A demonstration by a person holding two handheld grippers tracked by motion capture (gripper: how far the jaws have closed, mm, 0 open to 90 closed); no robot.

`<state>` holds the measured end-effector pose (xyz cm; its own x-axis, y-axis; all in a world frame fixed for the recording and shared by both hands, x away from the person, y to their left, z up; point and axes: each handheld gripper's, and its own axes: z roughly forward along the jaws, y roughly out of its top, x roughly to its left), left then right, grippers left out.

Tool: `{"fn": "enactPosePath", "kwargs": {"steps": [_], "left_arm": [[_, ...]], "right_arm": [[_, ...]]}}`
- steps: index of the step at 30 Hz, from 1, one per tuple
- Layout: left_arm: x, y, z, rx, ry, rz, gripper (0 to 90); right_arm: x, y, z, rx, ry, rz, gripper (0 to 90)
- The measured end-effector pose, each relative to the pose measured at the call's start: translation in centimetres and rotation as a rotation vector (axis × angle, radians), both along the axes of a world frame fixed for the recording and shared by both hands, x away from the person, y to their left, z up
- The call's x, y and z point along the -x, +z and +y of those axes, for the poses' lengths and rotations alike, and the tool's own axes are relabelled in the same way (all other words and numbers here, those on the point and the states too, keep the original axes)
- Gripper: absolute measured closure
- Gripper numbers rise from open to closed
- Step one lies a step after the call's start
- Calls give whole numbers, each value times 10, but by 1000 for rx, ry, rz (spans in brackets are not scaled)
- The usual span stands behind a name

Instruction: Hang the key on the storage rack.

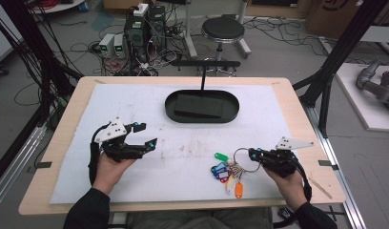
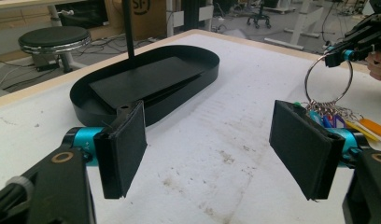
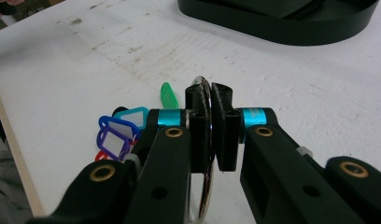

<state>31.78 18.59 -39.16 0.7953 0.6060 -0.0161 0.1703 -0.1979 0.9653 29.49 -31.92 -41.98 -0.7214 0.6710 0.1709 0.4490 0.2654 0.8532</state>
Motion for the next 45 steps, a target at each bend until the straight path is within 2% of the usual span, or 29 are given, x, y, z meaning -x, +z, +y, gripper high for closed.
{"fn": "enactPosePath", "kwargs": {"steps": [10,20,26,34,45], "left_arm": [[1,-1,0,-2,-2,5,273],[1,0,1,6,-2,1,274],[2,0,1,10,-5,-2,274],[2,0,1,8,-13,0,274],[3,-2,1,1,-17,-1,274]], "right_arm": [[0,11,-1,8,27,-45,872],[-9,36,5,21,85,-103,874],[-18,49,9,15,116,-119,875],[-35,77,11,-1,138,-156,875],[-68,112,20,-3,149,-204,876]]}}
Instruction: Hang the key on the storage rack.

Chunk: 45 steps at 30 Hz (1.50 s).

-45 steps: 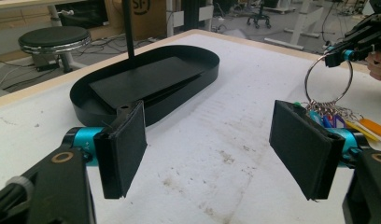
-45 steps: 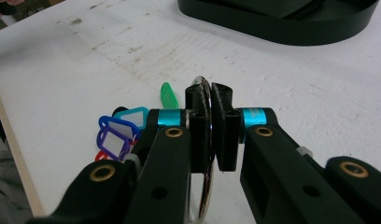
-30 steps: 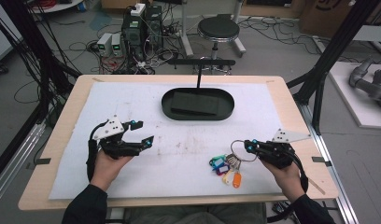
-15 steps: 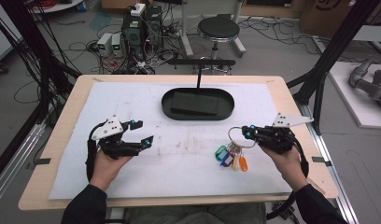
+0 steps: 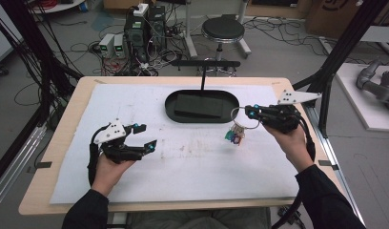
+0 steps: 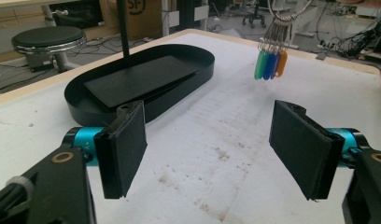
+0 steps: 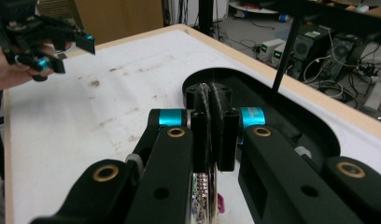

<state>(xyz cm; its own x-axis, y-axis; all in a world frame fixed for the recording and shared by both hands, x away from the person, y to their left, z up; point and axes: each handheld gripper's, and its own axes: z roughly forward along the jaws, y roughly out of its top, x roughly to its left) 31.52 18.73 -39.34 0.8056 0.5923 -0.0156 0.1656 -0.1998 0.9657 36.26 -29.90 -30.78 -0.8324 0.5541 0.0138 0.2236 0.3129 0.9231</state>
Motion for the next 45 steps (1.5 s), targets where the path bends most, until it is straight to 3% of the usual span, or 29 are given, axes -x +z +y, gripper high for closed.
{"fn": "enactPosePath", "kwargs": {"steps": [8,16,19,24,27,34,39,45], "left_arm": [[2,0,3,-2,5,-7,274],[2,-2,6,2,10,-4,274],[3,-2,4,6,17,-5,271],[2,-3,3,3,12,-6,267],[2,-3,3,1,9,-8,267],[3,-3,5,12,13,-9,267],[4,-3,6,10,9,-8,267],[4,-4,7,12,10,-6,267]], "right_arm": [[-23,20,12,4,-2,-36,876],[-50,28,16,2,-38,-57,876],[-61,28,16,-19,-53,-56,876],[-81,28,17,3,-88,-53,875],[-91,27,18,-13,-96,-54,875],[-113,24,24,17,-133,-39,876],[-123,25,27,30,-154,-46,875],[-133,19,25,43,-196,-25,876]]}}
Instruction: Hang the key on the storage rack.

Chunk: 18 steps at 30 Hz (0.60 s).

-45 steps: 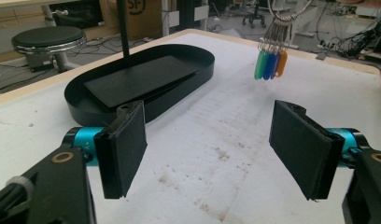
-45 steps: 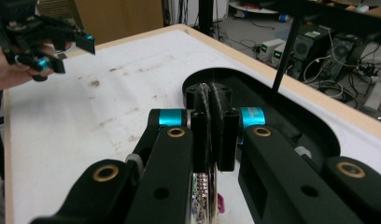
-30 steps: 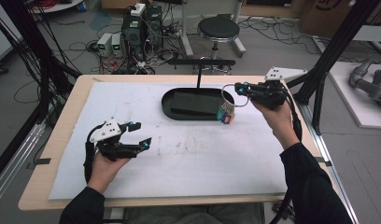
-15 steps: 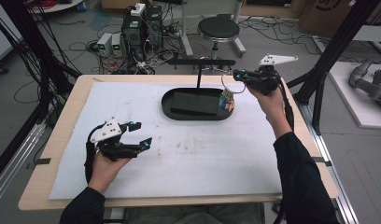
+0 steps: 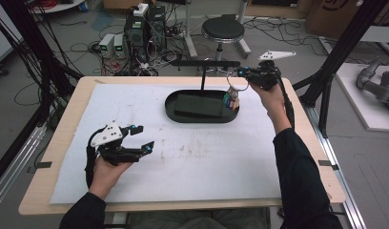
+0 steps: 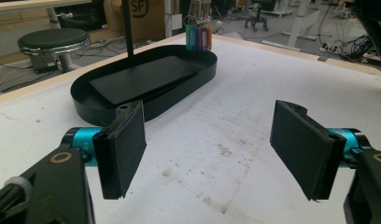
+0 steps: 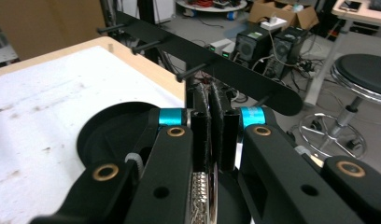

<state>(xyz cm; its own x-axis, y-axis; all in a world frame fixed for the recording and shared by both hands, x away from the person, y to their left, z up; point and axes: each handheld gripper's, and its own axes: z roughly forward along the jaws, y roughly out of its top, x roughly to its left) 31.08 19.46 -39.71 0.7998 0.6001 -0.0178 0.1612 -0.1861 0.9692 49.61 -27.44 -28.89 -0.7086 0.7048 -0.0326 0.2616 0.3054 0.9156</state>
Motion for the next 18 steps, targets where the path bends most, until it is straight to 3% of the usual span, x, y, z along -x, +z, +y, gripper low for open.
{"fn": "enactPosePath", "kwargs": {"steps": [18], "left_arm": [[2,-1,1,2,-1,1,267]], "right_arm": [[-22,-14,-8,-23,-31,39,875]]}}
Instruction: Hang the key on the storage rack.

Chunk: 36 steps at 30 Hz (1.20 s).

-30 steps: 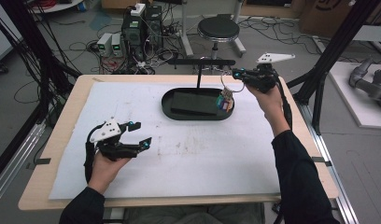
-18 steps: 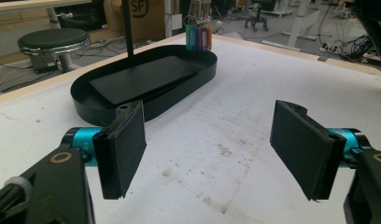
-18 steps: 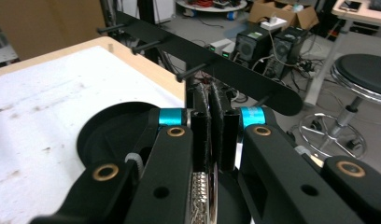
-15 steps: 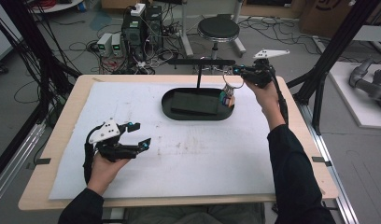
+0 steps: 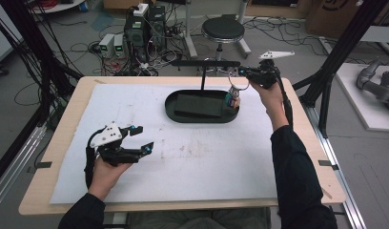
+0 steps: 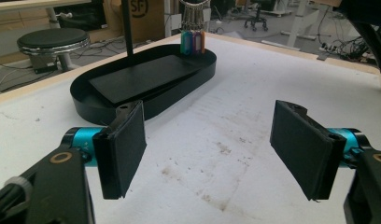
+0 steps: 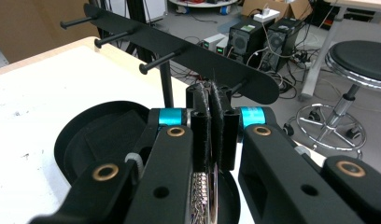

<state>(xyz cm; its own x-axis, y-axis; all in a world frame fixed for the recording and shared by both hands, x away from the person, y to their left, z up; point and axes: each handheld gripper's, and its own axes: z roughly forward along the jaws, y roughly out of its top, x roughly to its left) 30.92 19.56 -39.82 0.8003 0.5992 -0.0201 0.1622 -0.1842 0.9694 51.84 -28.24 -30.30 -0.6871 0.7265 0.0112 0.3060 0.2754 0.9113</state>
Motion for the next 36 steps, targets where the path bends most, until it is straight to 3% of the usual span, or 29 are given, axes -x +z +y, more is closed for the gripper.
{"fn": "enactPosePath", "kwargs": {"steps": [18,25,30,36], "left_arm": [[1,-1,2,-3,-1,1,267],[1,-2,2,-9,1,3,267],[0,-3,1,-14,0,4,267],[0,-3,0,-19,0,6,267]], "right_arm": [[-6,-8,1,-4,-31,15,868],[-5,-7,-1,22,-62,12,823],[-1,-3,-5,46,-94,-5,772],[12,5,-10,67,-109,-34,620]]}}
